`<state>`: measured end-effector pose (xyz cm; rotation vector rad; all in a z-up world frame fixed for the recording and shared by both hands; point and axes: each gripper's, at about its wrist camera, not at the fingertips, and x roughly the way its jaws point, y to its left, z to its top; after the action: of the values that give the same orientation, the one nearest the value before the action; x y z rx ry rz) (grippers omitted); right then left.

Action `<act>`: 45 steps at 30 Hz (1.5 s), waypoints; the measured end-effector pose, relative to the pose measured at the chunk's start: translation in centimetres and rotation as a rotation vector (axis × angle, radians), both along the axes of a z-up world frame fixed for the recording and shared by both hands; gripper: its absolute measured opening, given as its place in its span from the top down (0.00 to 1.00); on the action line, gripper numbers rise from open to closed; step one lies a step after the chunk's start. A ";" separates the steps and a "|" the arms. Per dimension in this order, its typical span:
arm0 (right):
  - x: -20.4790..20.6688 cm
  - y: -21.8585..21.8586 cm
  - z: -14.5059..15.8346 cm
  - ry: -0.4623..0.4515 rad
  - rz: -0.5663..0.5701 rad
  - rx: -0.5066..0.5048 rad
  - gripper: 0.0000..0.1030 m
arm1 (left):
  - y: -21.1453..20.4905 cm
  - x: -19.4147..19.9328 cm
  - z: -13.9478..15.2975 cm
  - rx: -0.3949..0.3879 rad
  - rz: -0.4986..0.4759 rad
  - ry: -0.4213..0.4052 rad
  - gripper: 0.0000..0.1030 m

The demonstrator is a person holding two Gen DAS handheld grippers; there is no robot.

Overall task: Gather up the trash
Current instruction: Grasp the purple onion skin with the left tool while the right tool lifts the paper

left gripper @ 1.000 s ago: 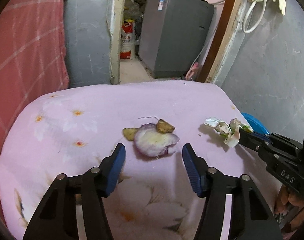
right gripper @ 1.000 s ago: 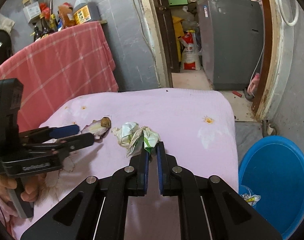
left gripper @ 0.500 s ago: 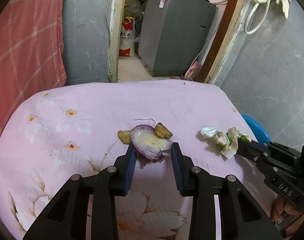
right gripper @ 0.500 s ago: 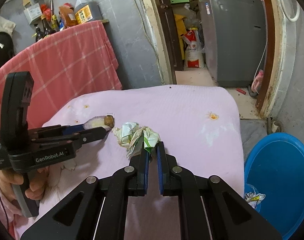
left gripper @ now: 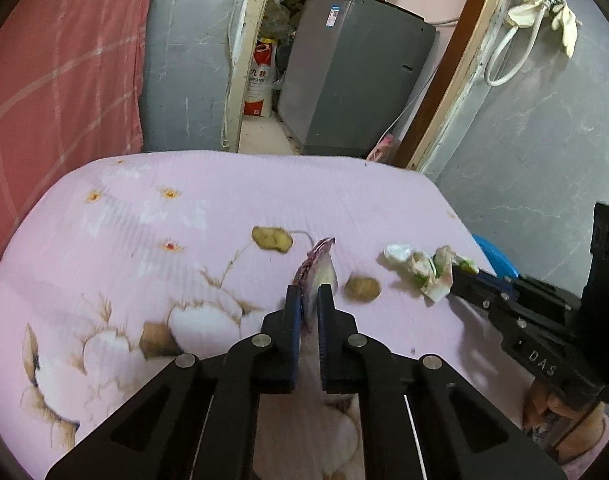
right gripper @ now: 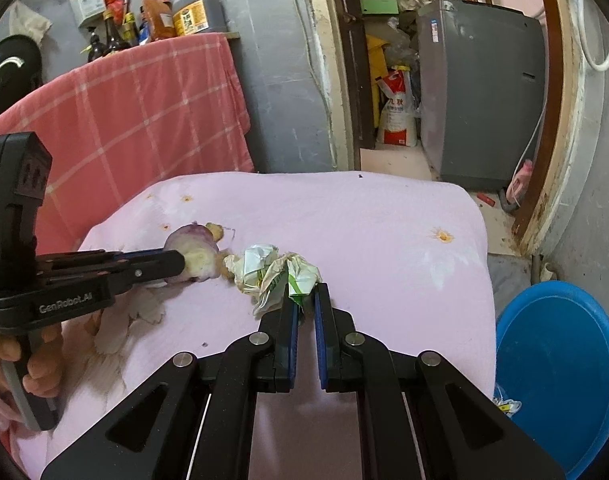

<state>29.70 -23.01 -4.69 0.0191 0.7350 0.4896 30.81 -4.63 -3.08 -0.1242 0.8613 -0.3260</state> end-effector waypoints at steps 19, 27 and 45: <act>-5.7 -1.1 2.4 -0.264 -0.069 0.141 0.94 | -0.9 -5.9 2.8 -0.042 0.085 -0.219 0.97; -8.7 -3.0 4.6 -0.465 -0.194 0.141 0.94 | -3.9 -7.2 6.3 -0.077 0.052 -0.423 0.97; -9.3 -7.2 4.2 -0.441 -0.277 0.106 0.94 | -6.5 -4.7 4.0 -0.105 -0.105 -0.159 1.00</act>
<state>20.45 -30.24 -0.44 0.1076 0.2667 0.2526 26.07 -11.13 0.87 -0.1491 0.6949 -0.4738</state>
